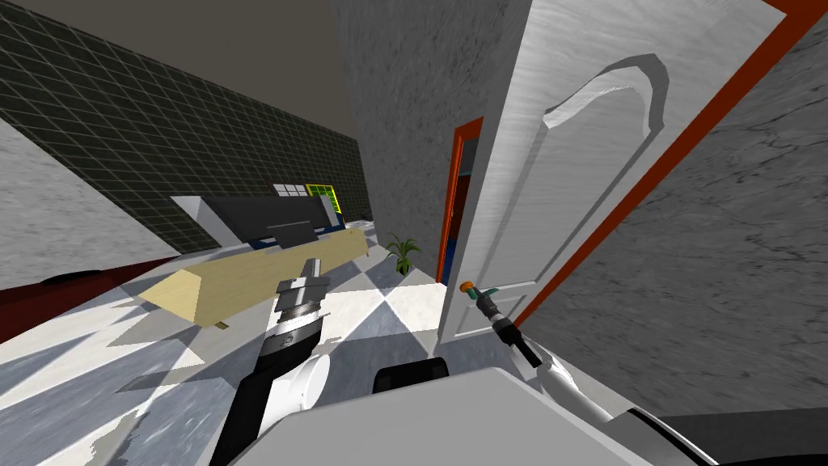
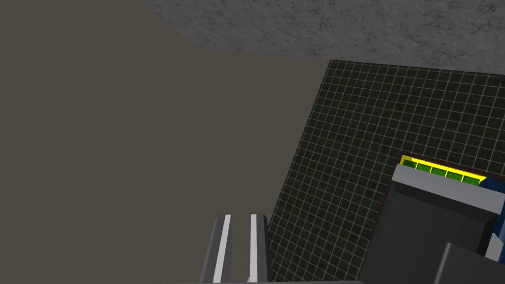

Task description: Pull the door open

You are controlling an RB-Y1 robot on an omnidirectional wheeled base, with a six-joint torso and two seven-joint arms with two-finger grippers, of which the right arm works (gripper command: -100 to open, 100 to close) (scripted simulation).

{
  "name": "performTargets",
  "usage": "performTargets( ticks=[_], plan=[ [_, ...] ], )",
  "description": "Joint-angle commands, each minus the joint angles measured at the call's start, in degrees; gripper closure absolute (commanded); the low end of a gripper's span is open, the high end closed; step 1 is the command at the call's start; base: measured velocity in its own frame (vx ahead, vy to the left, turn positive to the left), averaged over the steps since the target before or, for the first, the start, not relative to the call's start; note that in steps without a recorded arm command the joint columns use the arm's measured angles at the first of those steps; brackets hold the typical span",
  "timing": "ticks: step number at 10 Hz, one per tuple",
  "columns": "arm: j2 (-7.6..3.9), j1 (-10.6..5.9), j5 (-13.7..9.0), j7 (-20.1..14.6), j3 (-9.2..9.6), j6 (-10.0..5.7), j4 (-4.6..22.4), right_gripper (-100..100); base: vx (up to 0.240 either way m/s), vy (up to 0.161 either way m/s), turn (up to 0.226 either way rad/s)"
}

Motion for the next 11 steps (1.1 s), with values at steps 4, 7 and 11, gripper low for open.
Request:
performTargets(
  ticks=[4,7,11],
  plan=[
    [-1.44,1.75,0.4,-1.5,1.15,-3.15,0.4,100,-0.148,-0.052,0.111],
    [-2.32,2.75,0.4,-2.2,1.55,-4.96,0.7,100,-0.184,-0.078,0.126],
    [-4.07,4.75,0.6,-3.6,2.35,-8.56,1.1,100,-0.181,-0.07,0.142]
  ],
)
